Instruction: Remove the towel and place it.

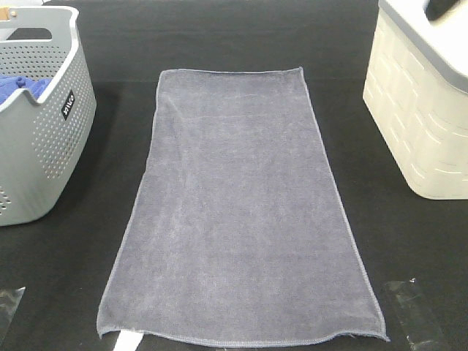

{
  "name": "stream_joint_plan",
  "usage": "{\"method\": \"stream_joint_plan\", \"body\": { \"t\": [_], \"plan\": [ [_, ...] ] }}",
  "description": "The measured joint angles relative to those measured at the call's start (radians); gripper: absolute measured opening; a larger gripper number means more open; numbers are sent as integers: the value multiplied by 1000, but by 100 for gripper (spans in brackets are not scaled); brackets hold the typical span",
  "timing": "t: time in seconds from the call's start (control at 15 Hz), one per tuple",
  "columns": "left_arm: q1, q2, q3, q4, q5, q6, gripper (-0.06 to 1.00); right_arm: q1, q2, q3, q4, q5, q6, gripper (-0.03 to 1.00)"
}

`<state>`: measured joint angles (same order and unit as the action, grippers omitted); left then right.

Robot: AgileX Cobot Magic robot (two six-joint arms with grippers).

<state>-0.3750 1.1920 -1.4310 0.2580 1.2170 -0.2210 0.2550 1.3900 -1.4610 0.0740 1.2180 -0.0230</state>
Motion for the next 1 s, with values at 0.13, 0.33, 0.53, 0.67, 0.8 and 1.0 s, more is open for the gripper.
{"method": "stream_joint_plan", "body": {
  "t": [0.13,0.33,0.53,0.67,0.8,1.0],
  "plan": [
    [0,-191,193,-13,-1,-1,76,0,-127,195,6,0,0,67],
    [0,-399,371,-15,1,-1,76,2,-247,371,6,0,0,67],
    [0,-755,622,-25,4,-1,76,2,-490,636,6,3,0,67],
    [0,-906,726,-46,6,20,76,2,-651,741,6,4,0,67],
    [0,-1018,776,-77,7,60,76,2,-793,792,6,5,-1,67],
    [0,-1088,846,-170,8,169,76,2,-1022,842,6,7,-6,67]
  ]
}}
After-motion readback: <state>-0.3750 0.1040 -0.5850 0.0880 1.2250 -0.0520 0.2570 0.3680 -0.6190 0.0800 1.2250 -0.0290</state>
